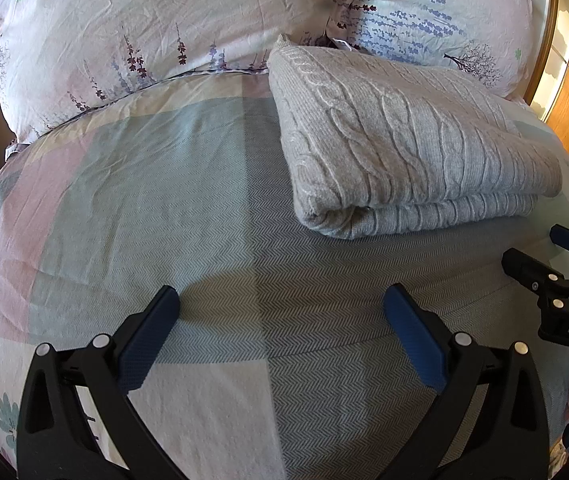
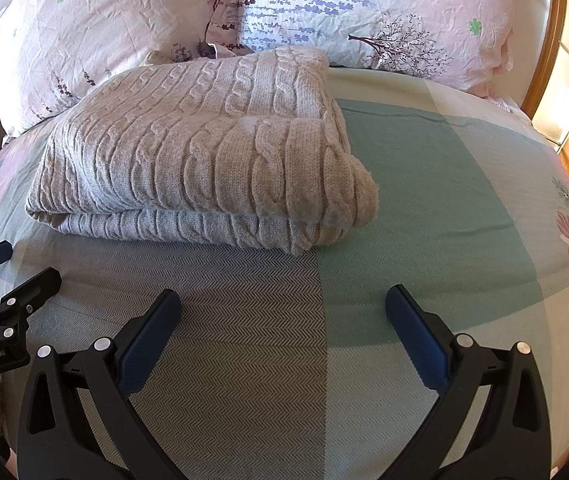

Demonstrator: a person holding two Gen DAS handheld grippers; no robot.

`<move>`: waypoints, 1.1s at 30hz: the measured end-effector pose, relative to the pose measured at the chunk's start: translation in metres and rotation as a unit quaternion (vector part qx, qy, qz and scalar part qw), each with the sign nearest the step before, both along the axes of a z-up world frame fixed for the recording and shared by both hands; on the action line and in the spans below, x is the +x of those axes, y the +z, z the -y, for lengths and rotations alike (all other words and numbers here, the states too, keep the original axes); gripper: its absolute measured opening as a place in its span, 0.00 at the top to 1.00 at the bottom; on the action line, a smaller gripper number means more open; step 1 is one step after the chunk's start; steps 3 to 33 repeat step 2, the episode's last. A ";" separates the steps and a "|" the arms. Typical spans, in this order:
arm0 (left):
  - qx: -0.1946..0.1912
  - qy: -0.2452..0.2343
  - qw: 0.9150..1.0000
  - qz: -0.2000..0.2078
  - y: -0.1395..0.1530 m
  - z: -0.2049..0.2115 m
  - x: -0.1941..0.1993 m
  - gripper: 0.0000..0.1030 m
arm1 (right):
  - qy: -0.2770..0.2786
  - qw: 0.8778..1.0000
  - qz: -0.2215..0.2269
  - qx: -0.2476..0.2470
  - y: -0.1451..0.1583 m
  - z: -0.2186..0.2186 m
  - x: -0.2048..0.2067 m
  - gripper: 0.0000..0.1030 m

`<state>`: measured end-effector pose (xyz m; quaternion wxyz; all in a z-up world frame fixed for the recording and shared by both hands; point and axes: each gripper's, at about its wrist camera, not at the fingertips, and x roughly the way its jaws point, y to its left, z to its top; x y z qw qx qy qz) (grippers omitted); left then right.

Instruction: Fold small clothes

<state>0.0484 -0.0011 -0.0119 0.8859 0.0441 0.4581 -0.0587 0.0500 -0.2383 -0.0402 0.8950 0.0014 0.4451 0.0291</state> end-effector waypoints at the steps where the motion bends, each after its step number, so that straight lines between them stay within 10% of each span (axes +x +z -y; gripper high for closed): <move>1: 0.000 0.000 1.000 0.000 0.000 0.000 0.000 0.02 | 0.000 1.000 0.000 0.000 0.000 0.000 0.000 0.01; 33: 0.000 0.000 1.000 0.000 0.000 0.000 0.000 0.02 | 0.000 1.000 0.000 0.000 0.000 0.000 0.000 0.01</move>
